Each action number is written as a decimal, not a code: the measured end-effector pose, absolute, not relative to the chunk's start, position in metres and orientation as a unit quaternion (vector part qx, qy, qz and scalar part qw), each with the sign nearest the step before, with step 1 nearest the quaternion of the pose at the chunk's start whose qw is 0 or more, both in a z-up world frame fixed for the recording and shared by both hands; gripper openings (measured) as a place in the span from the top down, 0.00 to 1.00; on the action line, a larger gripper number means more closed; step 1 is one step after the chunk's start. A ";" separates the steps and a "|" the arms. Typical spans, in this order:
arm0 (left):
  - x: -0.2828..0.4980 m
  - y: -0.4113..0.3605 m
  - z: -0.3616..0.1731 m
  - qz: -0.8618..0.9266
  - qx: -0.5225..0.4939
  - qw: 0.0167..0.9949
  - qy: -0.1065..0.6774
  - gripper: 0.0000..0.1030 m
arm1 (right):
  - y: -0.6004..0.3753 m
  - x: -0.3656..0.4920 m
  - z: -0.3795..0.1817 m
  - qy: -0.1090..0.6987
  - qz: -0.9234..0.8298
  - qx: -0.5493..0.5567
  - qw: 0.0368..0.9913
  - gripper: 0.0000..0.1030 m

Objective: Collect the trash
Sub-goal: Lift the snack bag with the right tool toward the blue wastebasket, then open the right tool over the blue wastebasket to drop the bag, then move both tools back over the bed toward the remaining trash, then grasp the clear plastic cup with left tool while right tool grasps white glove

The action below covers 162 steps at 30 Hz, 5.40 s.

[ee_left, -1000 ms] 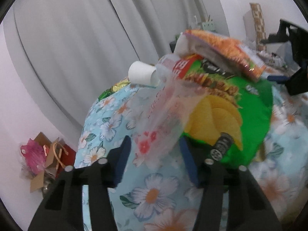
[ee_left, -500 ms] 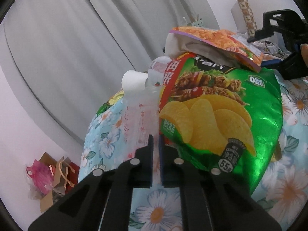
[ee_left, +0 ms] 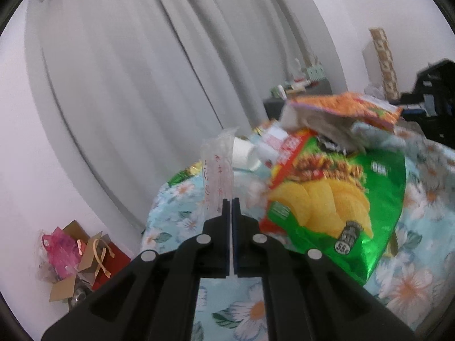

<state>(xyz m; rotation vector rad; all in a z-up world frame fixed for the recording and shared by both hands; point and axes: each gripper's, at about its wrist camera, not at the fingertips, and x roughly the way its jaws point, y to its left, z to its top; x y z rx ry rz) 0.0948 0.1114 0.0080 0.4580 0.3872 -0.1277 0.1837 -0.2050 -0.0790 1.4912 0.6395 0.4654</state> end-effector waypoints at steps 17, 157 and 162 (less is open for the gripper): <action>0.033 0.103 0.120 -0.159 0.076 0.978 0.113 0.99 | -0.230 0.123 0.018 0.187 0.275 0.586 0.739 1.00; 0.279 0.154 -0.061 -0.194 -0.121 0.887 0.402 0.32 | -0.049 0.325 -0.009 0.436 0.115 0.074 0.889 0.59; 0.276 0.161 -0.057 -0.188 -0.131 0.891 0.392 0.32 | -0.052 0.324 -0.008 0.437 0.113 0.075 0.889 0.73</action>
